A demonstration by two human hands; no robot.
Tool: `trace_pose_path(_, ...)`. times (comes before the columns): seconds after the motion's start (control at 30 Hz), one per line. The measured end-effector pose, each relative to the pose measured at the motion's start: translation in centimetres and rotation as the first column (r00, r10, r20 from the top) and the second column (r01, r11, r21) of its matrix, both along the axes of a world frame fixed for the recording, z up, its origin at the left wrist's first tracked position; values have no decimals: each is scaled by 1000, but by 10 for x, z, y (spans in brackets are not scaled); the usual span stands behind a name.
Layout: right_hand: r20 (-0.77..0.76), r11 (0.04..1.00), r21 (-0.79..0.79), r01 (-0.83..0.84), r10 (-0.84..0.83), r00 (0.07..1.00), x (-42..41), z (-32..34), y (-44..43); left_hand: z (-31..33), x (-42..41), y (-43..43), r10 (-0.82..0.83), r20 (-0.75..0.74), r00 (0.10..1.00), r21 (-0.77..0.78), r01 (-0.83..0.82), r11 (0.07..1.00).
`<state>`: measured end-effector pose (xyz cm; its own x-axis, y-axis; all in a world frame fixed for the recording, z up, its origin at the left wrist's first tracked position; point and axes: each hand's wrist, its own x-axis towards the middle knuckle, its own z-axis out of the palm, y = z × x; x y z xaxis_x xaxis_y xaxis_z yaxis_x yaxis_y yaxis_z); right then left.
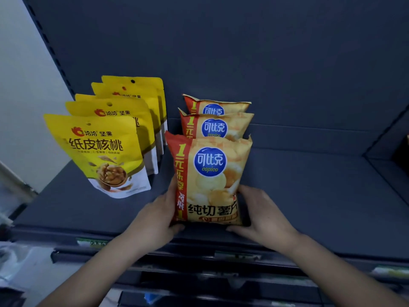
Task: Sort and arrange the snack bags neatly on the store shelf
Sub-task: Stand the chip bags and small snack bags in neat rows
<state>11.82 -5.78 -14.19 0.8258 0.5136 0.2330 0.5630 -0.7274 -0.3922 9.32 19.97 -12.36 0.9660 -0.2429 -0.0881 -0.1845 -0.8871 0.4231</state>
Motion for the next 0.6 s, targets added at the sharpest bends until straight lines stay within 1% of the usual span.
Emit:
trace_pose_path(0.03,1,1000,-21,-10,10,1000,-1,1,-3,6,-2,1,3,-6,1000,137,-3,991)
trace_pose_path(0.07,0,999,-46,-30,30,1000,-1,3,-8,10,-4,4,11,-6,1000,330,-9,944)
trace_pose_path(0.1,-15,996,-75,-54,53,998,-1,5,-14,13,-7,7,3,7,1000,506,-6,862)
trace_pose_path(0.13,-48,991,-107,-78,74,996,-1,8,-21,17,-11,10,-26,12,1000,616,13,788)
trace_pose_path(0.17,-80,985,-144,-100,89,993,1,11,-29,22,-17,12,-50,5,999,649,35,760)
trace_pose_path(0.2,-96,976,-188,-114,97,991,4,14,-39,28,-24,13,-78,-4,997,643,62,764)
trace_pose_path(0.23,-107,964,-238,-118,94,990,7,17,-49,37,-30,10,-111,-25,994,605,103,790)
trace_pose_path(0.3,-135,943,-319,-100,60,989,13,25,-70,63,-41,-10,-201,-125,972,432,235,871)
trace_pose_path(0.33,-141,936,-342,-87,40,989,16,28,-81,73,-44,-27,-289,-179,940,323,334,886)
trace_pose_path(0.37,-145,929,-364,-72,20,989,17,31,-93,83,-44,-48,-389,-197,900,199,425,883)
trace_pose_path(0.4,-145,920,-388,-53,-5,989,18,35,-106,87,-44,-71,-483,-177,857,92,503,859)
trace_pose_path(0.43,-146,912,-408,-32,-31,989,18,38,-120,87,-41,-94,-554,-113,825,21,560,828)
trace_pose_path(0.47,-150,907,-421,-12,-57,987,17,41,-134,82,-33,-116,-592,-20,806,5,592,806)
trace_pose_path(0.53,-174,893,-450,28,-118,978,13,46,-166,63,-10,-159,-585,129,801,83,579,811)
trace_pose_path(0.6,-178,868,-490,79,-189,966,5,51,-200,46,14,-199,-555,172,814,220,517,827)
